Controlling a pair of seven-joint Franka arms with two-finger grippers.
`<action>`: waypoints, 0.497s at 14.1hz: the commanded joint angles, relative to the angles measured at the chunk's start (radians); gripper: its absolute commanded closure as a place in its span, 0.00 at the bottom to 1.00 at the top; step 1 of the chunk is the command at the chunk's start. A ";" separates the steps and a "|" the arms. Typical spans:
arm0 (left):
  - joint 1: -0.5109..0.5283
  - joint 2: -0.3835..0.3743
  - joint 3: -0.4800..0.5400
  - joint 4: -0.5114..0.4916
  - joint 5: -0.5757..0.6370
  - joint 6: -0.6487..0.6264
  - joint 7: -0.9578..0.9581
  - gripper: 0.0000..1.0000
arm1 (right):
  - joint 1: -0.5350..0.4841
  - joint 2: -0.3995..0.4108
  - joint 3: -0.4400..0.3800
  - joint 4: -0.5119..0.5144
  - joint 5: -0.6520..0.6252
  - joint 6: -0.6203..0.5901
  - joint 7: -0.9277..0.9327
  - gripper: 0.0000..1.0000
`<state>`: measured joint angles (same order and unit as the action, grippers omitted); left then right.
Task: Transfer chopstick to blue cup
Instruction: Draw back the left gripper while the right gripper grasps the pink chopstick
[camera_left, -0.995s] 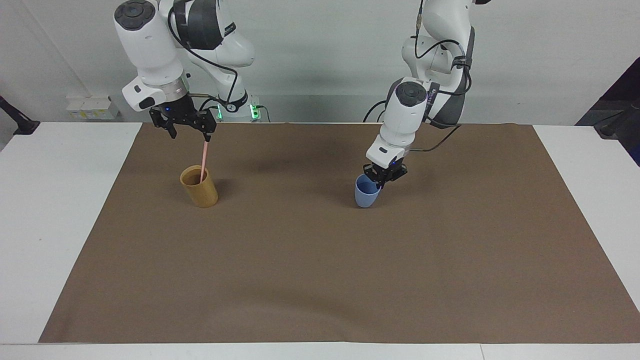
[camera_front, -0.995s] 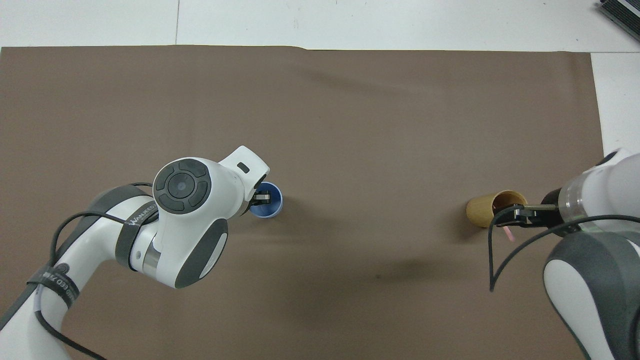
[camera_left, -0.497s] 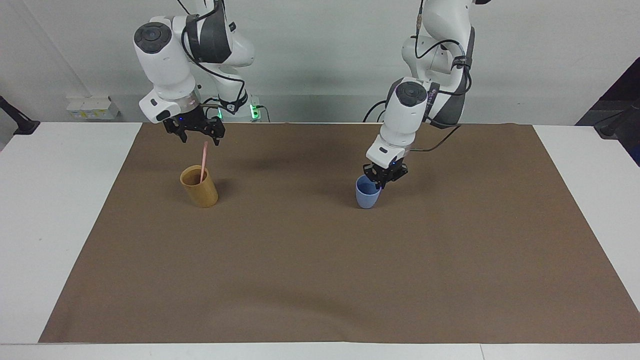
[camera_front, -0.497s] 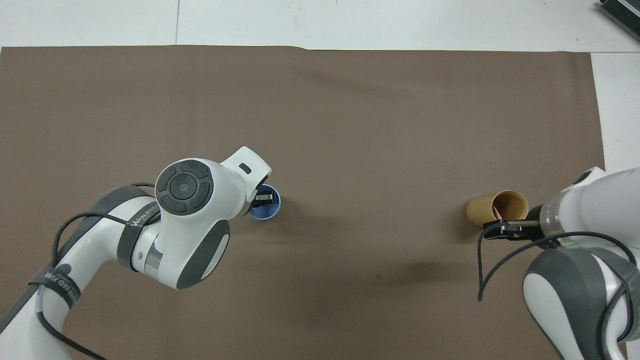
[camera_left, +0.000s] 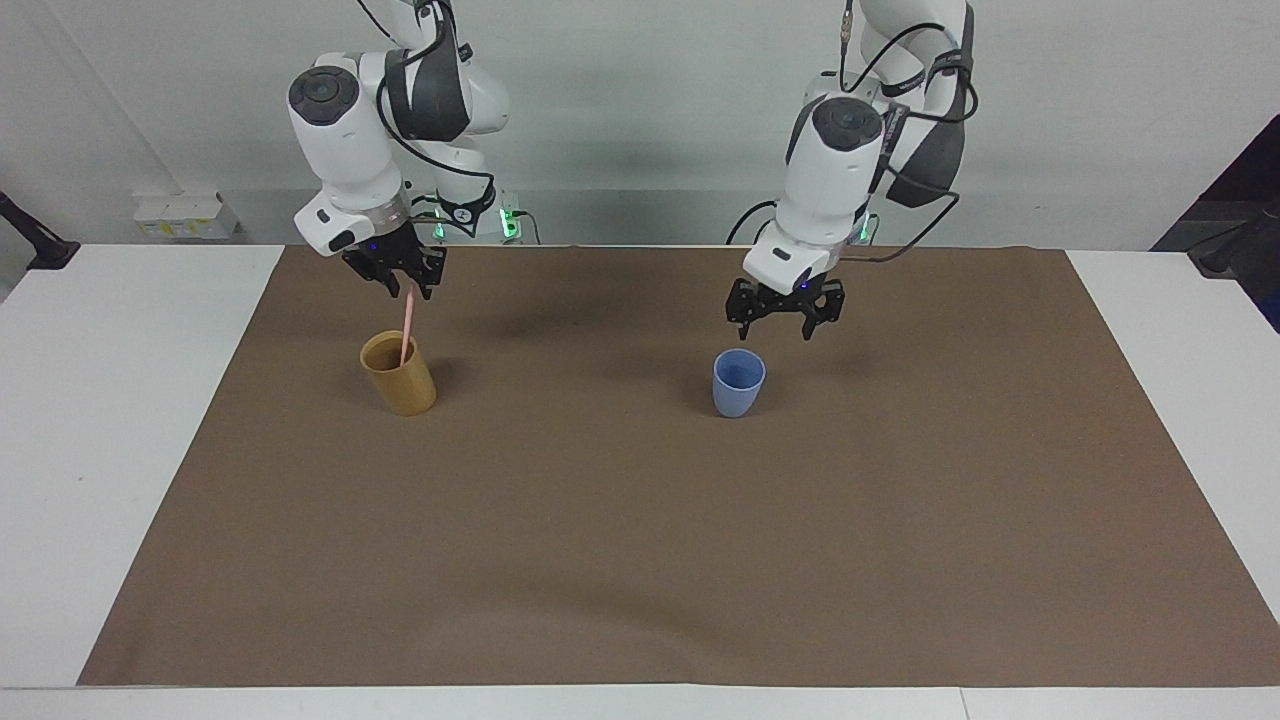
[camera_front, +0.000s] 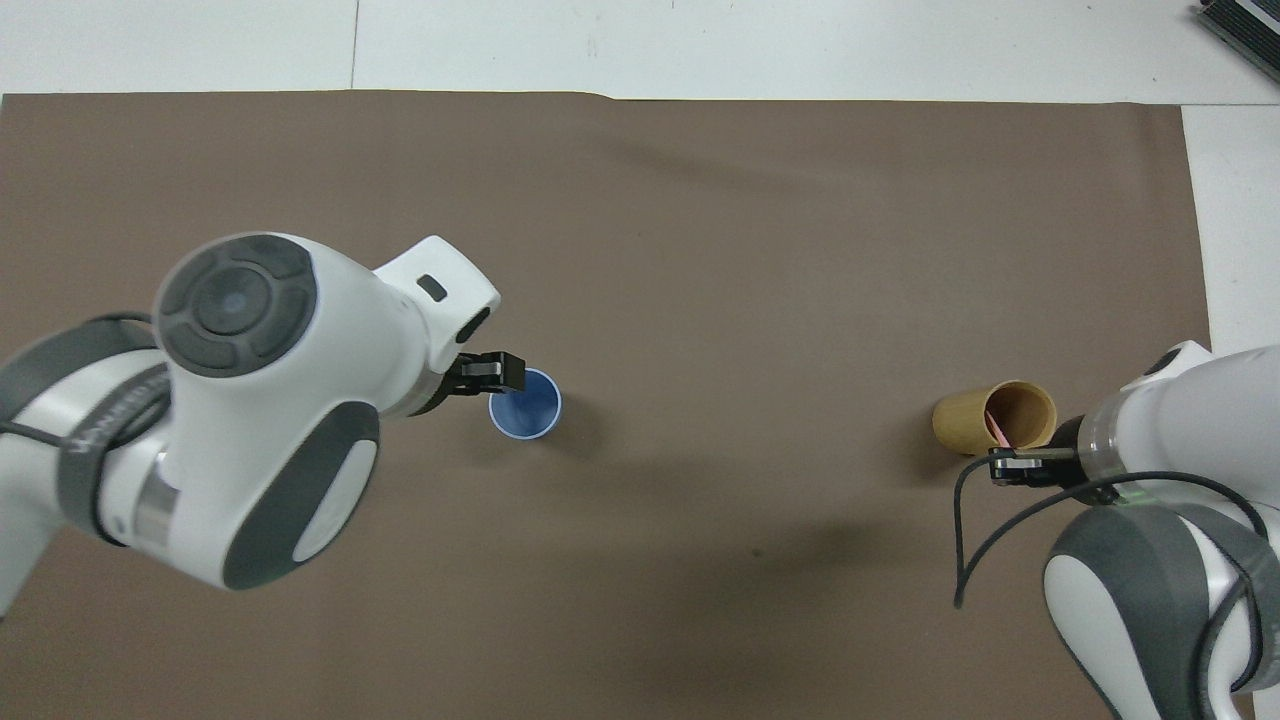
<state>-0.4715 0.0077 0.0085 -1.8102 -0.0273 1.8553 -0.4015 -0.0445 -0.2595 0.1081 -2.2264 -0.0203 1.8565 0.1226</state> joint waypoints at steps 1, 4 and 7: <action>0.095 0.002 0.002 0.097 -0.006 -0.111 0.130 0.00 | -0.003 -0.040 -0.001 -0.039 0.000 0.001 -0.031 1.00; 0.190 -0.049 0.004 0.124 0.000 -0.192 0.236 0.00 | -0.003 -0.038 -0.001 -0.030 0.002 -0.002 -0.024 1.00; 0.264 -0.081 0.007 0.167 0.004 -0.286 0.340 0.00 | -0.005 -0.027 -0.001 0.020 0.002 -0.028 -0.014 1.00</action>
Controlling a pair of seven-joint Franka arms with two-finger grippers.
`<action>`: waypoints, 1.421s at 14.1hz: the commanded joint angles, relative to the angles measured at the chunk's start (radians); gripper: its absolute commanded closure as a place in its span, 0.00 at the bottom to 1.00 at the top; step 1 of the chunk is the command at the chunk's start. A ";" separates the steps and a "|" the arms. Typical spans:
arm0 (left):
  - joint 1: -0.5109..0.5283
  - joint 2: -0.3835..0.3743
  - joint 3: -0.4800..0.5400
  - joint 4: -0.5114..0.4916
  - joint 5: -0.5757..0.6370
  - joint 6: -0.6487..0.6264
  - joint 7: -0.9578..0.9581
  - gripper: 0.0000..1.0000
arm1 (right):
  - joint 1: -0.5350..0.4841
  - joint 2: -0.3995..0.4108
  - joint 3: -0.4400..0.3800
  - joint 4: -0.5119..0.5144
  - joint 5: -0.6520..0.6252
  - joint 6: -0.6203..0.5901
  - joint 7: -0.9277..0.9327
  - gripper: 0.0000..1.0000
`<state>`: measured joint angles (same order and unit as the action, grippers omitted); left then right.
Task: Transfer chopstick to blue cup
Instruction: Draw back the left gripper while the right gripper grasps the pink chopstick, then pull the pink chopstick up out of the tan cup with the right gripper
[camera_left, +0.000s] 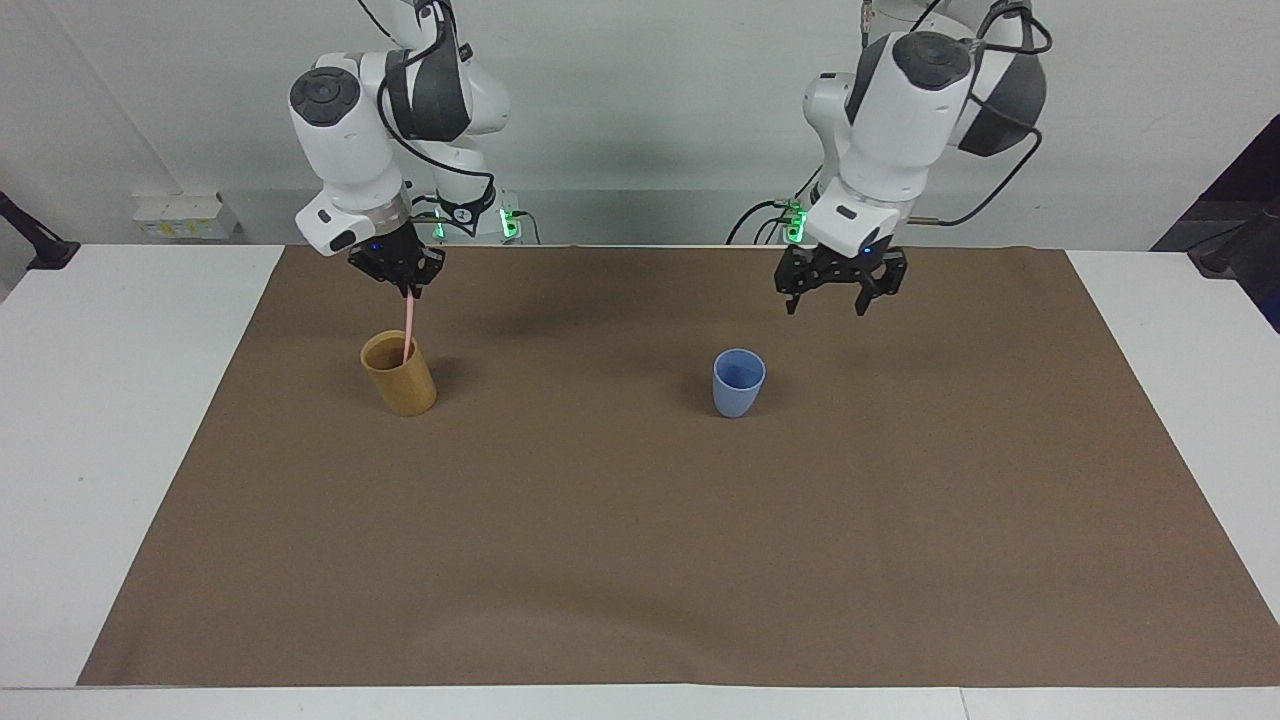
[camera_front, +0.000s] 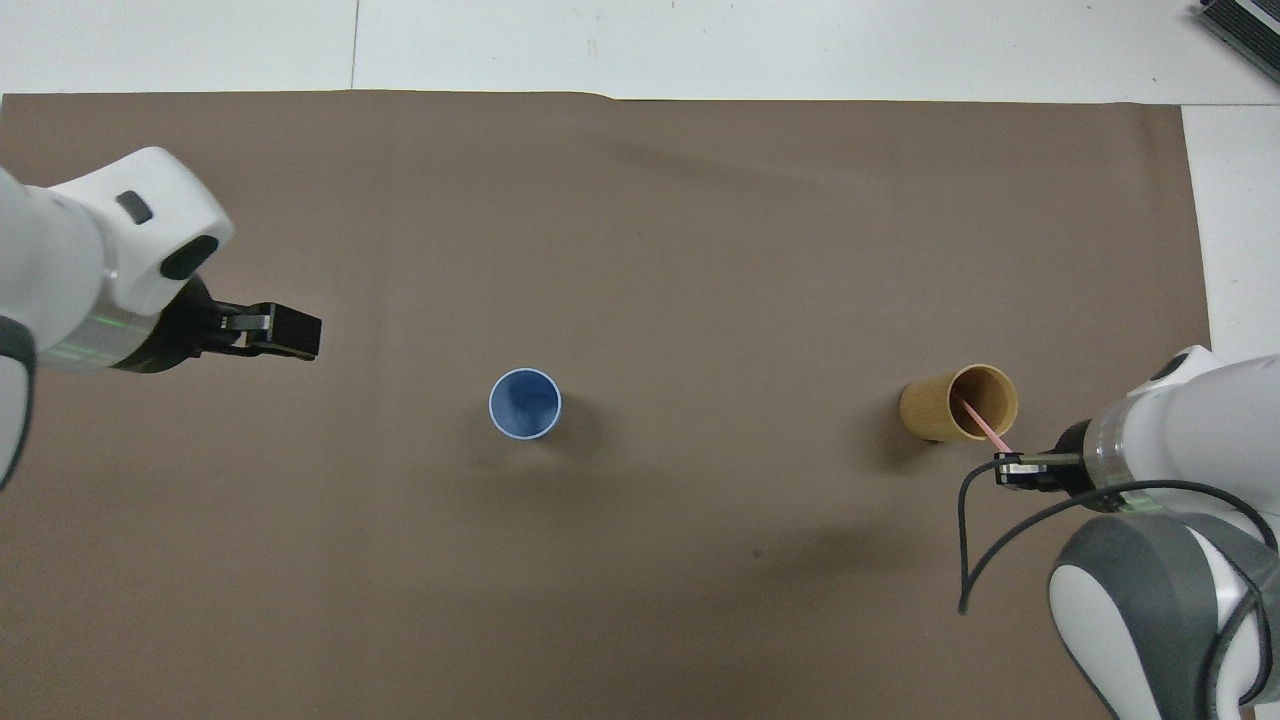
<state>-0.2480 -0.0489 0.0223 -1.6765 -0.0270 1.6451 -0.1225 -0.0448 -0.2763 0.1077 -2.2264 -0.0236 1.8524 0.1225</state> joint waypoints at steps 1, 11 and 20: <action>0.071 -0.025 -0.010 0.059 0.006 -0.106 0.095 0.00 | -0.009 -0.004 0.000 0.046 0.007 -0.045 -0.014 1.00; 0.115 -0.023 -0.007 0.093 0.053 -0.142 0.196 0.00 | -0.037 0.043 -0.011 0.466 0.220 -0.418 0.116 1.00; 0.150 -0.023 -0.005 0.093 0.052 -0.154 0.205 0.00 | 0.090 0.109 0.050 0.576 0.551 -0.323 0.687 1.00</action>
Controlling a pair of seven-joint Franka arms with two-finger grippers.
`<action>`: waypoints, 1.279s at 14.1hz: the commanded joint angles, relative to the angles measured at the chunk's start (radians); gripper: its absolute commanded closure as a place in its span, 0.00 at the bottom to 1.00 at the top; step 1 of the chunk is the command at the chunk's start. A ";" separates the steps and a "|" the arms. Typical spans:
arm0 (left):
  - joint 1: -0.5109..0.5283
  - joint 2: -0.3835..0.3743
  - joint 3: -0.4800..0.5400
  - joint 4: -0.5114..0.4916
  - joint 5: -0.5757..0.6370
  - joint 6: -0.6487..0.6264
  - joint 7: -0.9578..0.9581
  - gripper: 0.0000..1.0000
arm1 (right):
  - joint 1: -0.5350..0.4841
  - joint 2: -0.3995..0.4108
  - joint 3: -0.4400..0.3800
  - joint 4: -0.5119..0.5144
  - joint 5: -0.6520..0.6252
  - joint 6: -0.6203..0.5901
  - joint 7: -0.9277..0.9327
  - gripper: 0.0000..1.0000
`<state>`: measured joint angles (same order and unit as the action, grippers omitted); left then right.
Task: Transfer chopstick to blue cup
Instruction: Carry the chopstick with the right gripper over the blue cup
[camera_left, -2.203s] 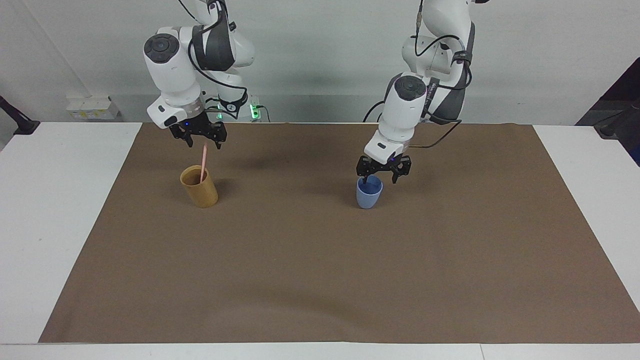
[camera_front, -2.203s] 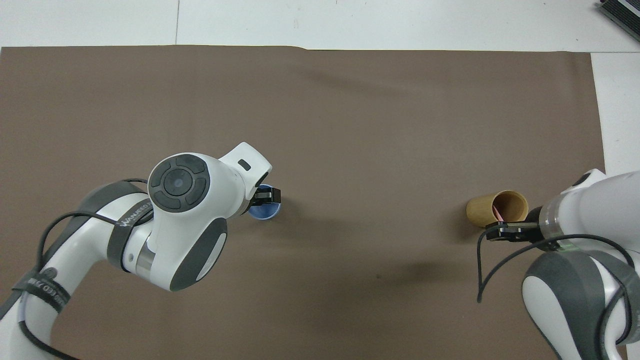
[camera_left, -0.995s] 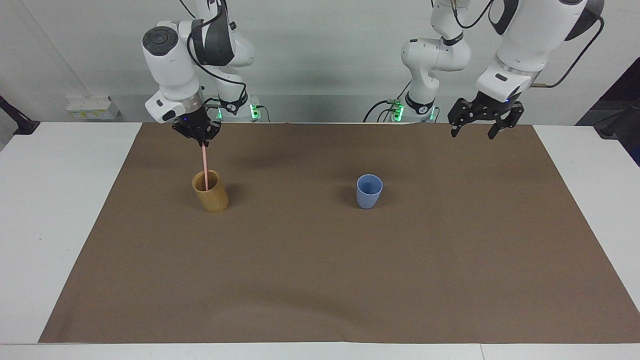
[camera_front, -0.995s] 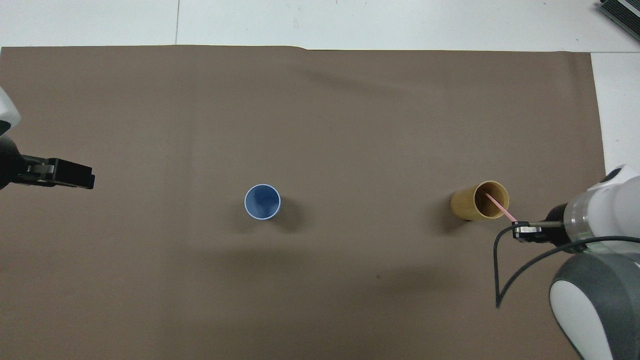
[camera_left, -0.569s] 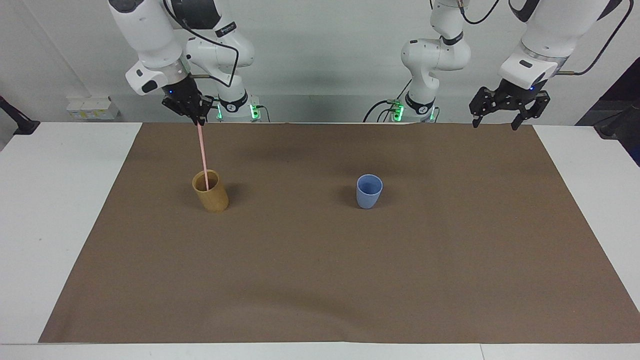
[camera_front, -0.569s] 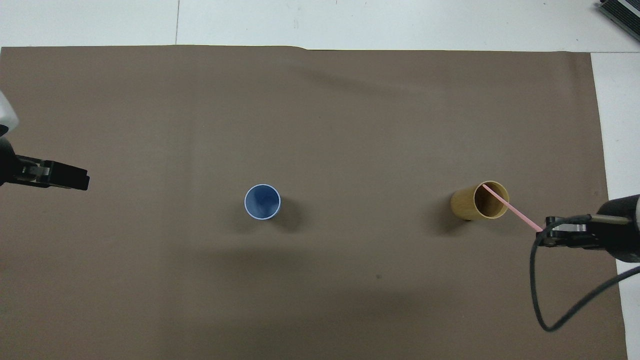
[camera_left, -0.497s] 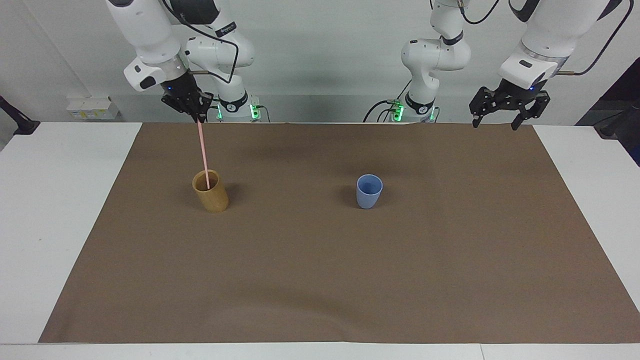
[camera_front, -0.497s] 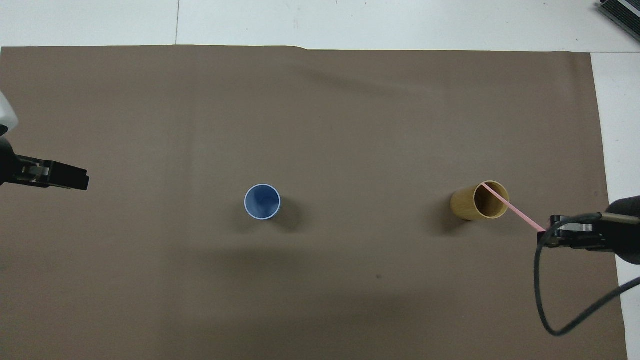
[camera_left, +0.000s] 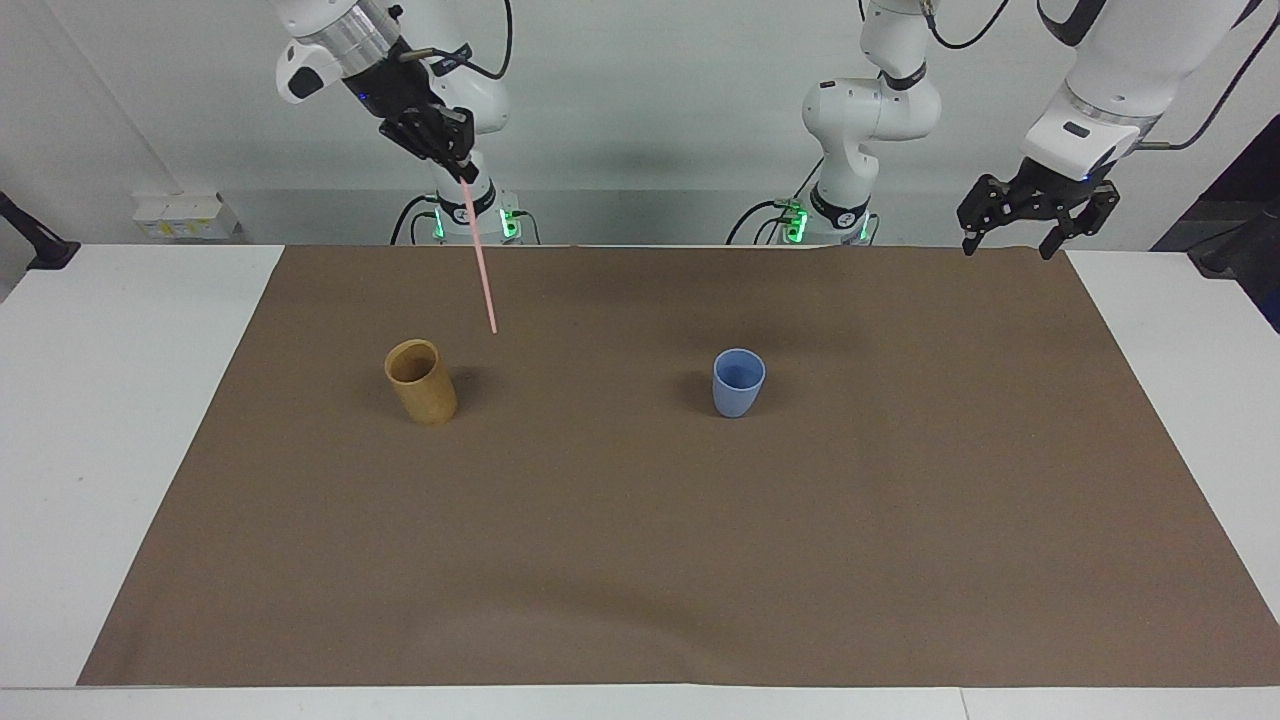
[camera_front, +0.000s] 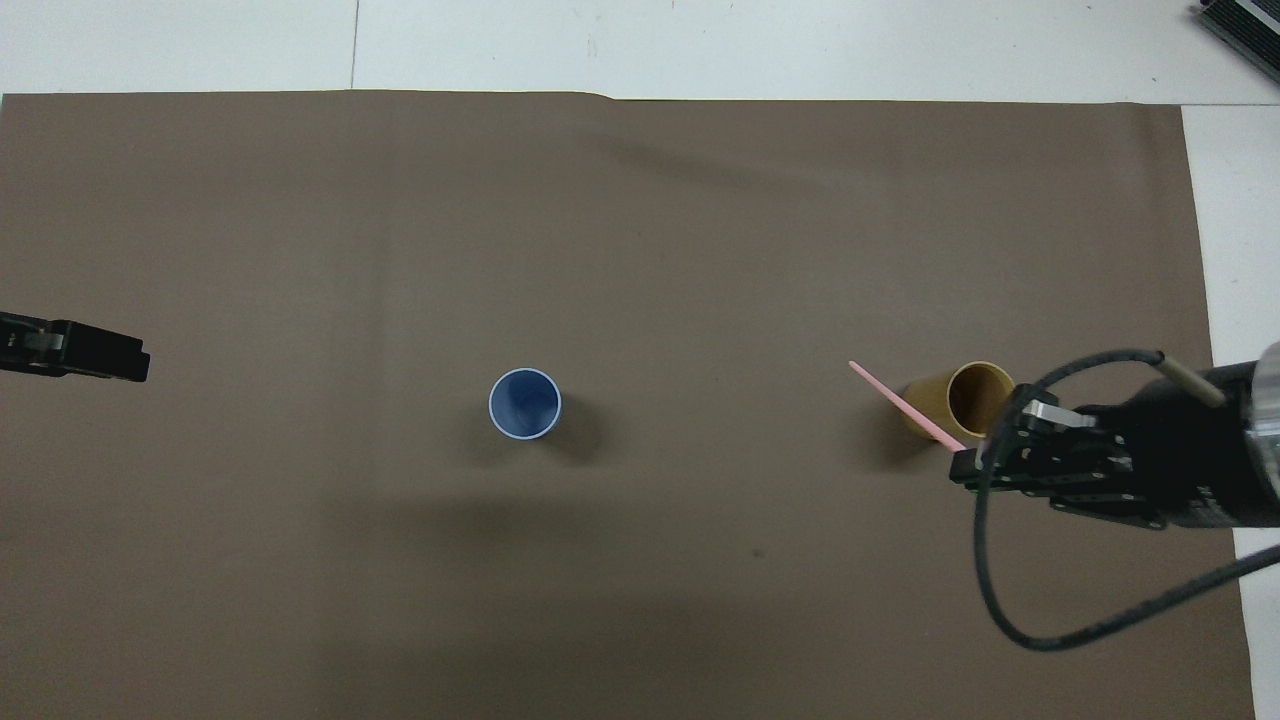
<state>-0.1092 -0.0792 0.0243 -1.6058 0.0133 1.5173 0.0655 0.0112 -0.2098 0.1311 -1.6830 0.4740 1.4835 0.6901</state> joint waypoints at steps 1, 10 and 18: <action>0.013 0.007 -0.006 0.023 0.013 -0.026 0.031 0.00 | 0.071 0.059 0.045 0.034 0.069 0.107 0.212 1.00; 0.094 0.019 -0.030 0.023 0.010 -0.029 0.108 0.00 | 0.277 0.219 0.051 0.068 0.216 0.346 0.728 1.00; 0.111 0.042 -0.026 0.052 -0.004 -0.071 0.125 0.00 | 0.412 0.374 0.050 0.125 0.202 0.504 0.884 1.00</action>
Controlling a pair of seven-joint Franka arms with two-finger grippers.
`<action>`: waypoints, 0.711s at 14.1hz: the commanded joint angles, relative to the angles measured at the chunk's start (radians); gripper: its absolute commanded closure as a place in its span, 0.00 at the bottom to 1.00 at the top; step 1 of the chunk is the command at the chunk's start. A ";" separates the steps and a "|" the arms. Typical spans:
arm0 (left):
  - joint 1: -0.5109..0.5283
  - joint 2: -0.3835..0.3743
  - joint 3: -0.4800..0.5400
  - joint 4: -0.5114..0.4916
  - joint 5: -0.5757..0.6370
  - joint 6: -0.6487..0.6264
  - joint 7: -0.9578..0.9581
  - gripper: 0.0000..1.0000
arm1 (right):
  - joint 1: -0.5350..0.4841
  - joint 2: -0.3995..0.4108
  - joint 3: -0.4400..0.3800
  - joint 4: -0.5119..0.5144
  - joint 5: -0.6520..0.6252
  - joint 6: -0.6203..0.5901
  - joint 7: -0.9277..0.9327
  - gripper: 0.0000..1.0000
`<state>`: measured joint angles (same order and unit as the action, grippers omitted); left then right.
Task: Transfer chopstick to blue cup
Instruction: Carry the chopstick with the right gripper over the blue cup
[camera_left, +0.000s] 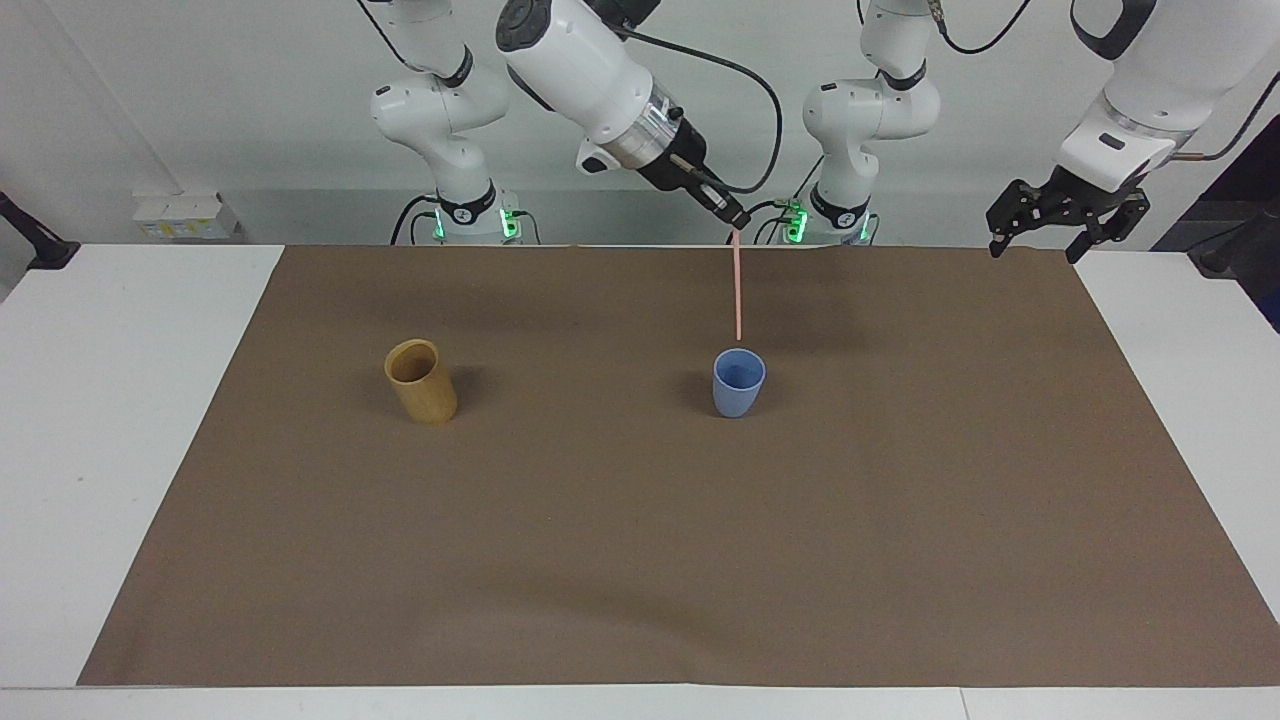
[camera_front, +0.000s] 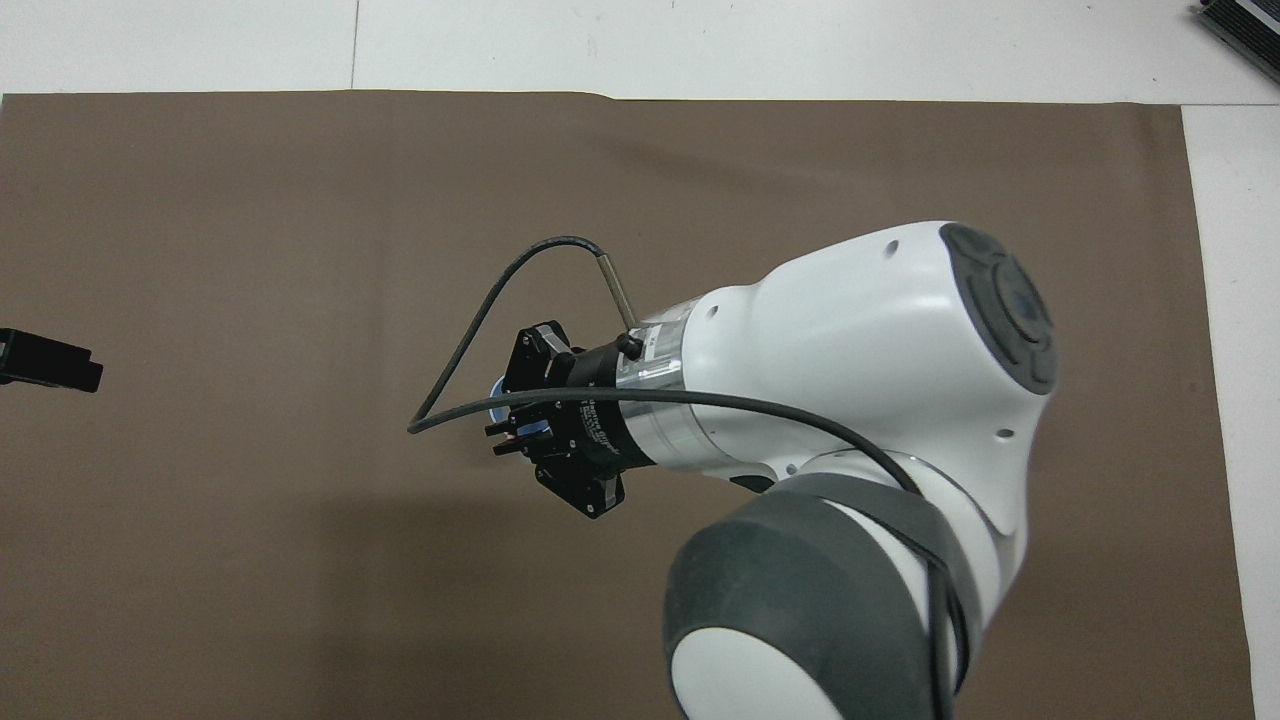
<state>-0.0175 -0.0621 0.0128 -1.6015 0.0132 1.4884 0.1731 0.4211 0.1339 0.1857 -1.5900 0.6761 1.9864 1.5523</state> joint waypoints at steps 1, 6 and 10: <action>0.018 0.025 -0.014 0.048 -0.015 -0.048 0.017 0.00 | 0.004 0.041 -0.005 0.031 -0.009 0.008 0.022 1.00; 0.017 0.028 -0.019 0.052 -0.018 -0.048 0.006 0.00 | 0.015 0.050 -0.005 -0.007 -0.038 0.048 0.011 1.00; 0.017 0.028 -0.022 0.054 -0.061 -0.076 0.002 0.00 | 0.019 0.075 -0.003 -0.048 -0.039 0.097 -0.008 1.00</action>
<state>-0.0175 -0.0518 0.0034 -1.5862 -0.0263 1.4502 0.1736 0.4288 0.2026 0.1831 -1.6091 0.6592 2.0320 1.5529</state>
